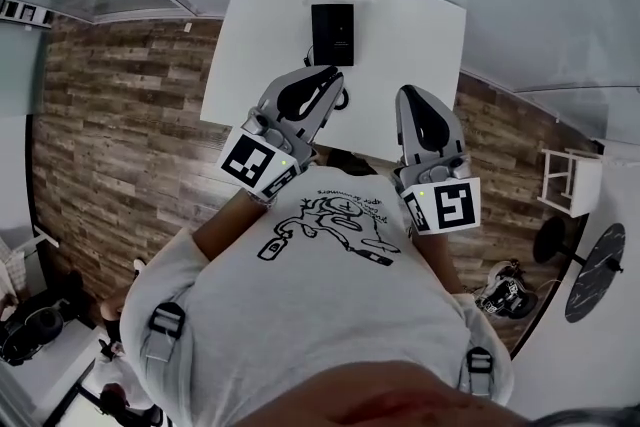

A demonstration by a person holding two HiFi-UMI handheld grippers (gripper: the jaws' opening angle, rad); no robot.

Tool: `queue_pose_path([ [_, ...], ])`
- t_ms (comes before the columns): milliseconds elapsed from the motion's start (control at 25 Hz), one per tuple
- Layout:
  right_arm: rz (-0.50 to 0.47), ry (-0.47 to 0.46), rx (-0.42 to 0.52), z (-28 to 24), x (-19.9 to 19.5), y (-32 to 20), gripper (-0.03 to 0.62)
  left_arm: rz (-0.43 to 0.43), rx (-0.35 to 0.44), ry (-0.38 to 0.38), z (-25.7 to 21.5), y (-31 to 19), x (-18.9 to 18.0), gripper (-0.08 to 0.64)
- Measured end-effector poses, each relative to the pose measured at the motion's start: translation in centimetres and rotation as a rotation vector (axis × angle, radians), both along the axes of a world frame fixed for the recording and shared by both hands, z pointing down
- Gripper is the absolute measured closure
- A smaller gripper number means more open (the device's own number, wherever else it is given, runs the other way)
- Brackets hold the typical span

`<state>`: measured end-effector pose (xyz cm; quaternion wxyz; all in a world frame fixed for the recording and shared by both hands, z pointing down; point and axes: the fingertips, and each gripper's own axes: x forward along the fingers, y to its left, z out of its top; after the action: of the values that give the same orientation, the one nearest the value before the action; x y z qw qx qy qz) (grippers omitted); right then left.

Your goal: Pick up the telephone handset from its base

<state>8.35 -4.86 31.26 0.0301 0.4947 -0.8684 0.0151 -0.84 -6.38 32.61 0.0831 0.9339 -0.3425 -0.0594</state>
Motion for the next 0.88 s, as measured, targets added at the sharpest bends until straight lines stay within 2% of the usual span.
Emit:
queue_pose_path([
  [440,-0.009,-0.008,-0.02,0.8,6.5,-6.5,0.584,-0.016,-0.015,0.002,0.3,-6.1,6.4,0.531],
  [880,-0.007,-0.015,-0.03,0.7,4.3,-9.7,0.584,-0.002,-0.044,-0.008,1.0,-9.1,4.6,0.531],
])
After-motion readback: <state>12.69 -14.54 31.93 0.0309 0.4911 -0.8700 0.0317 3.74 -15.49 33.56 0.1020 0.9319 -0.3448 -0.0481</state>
